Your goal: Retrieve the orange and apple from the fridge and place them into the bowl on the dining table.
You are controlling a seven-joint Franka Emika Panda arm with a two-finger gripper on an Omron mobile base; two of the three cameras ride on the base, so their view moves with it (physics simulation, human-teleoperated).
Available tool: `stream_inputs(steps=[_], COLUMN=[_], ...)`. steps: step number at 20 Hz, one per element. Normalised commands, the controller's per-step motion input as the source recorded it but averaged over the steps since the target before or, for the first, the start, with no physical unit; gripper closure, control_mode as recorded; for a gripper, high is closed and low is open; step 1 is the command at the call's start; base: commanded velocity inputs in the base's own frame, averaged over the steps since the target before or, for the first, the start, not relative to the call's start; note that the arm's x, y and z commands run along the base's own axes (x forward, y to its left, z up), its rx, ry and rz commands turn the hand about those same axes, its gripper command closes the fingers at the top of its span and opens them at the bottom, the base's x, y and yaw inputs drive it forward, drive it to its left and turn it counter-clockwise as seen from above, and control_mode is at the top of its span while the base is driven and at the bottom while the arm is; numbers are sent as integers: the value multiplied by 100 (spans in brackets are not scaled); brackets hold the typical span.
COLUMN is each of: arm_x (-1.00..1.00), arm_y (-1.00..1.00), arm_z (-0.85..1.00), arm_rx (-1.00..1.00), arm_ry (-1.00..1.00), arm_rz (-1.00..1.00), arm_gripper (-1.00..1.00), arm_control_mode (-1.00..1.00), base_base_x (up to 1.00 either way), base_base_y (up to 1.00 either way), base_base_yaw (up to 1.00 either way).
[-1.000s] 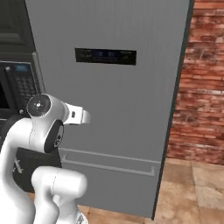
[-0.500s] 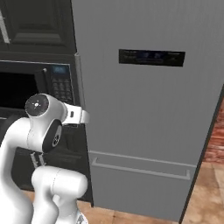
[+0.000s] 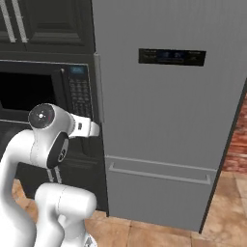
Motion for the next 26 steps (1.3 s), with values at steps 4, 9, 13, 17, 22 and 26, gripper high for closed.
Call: stream_inputs(steps=[4,9,13,17,22,26], arm_x=[0,0,0,0,21,41], arm_y=[0,0,0,0,-1,-19], arm_z=[0,0,0,0,12,17], arm_rx=[0,0,0,0,0,0], arm_ry=[0,0,0,-1,-12,-16], arm_rz=[0,0,0,0,0,0], arm_gripper=[-100,-100,-100,-100,-100,-100], arm_control_mode=[100,100,100,-100,-100,-100], base_base_x=[-23,0,1,0,0,0], base_base_y=[45,41,5,0,0,0], base_base_yaw=[0,0,0,0,0,0])
